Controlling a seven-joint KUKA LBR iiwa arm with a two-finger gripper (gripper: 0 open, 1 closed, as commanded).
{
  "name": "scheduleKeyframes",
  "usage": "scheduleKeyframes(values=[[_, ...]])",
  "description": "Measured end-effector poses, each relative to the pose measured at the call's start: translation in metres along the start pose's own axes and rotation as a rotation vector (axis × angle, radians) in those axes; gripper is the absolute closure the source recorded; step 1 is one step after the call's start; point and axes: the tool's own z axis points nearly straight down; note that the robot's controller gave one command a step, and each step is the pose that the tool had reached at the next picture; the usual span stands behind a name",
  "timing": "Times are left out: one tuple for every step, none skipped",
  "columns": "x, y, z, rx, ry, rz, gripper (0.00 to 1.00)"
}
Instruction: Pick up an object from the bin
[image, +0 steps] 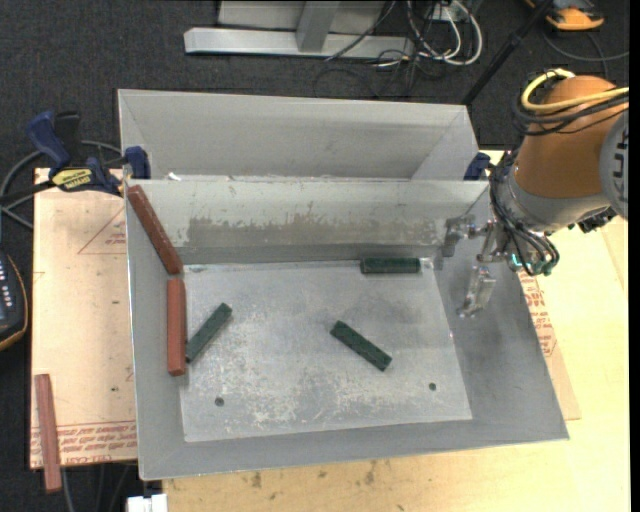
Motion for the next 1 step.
scheduleKeyframes(values=[[-0.0279, 0.0621, 0.1071, -0.002, -0.008, 0.069, 0.0]])
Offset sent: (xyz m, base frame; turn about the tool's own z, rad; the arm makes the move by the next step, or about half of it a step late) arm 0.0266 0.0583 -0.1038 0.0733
